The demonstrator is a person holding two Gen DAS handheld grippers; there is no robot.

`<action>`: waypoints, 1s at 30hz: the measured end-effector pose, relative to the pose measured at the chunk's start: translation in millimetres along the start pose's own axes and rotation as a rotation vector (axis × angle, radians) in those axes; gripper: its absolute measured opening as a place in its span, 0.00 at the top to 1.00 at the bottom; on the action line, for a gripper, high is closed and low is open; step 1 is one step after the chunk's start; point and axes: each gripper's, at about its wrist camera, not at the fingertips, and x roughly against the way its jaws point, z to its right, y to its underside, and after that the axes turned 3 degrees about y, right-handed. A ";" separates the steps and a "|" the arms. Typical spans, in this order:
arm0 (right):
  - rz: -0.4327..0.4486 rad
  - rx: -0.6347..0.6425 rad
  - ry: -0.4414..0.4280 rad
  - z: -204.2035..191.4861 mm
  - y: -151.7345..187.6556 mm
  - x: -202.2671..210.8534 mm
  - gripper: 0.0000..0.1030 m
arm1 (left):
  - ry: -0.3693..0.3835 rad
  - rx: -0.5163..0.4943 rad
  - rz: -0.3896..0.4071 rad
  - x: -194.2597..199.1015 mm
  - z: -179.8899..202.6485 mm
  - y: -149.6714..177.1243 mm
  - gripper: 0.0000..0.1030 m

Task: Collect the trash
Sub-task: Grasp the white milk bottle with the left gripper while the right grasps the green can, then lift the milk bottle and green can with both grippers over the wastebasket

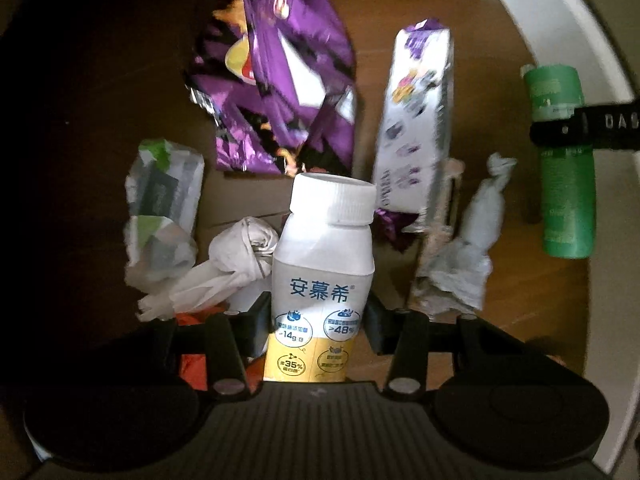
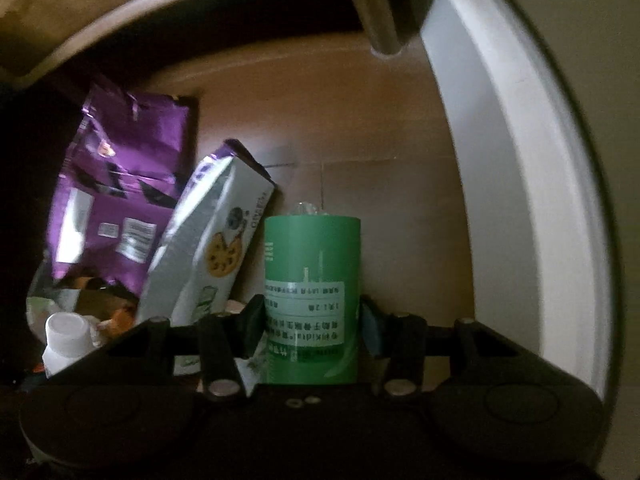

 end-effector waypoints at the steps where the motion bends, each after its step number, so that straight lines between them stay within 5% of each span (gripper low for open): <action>1: 0.002 -0.004 0.000 -1.5 1.6 8.8 0.53 | 0.003 0.004 0.004 10.9 0.9 -0.1 0.56; 10: 0.073 -0.037 -0.031 -31.9 -16.2 131.9 0.53 | 0.041 0.055 0.066 148.1 -17.4 -12.7 0.56; 30: 0.293 0.072 -0.126 -164.4 -102.8 501.1 0.53 | 0.101 0.050 0.356 529.6 -69.0 -49.9 0.57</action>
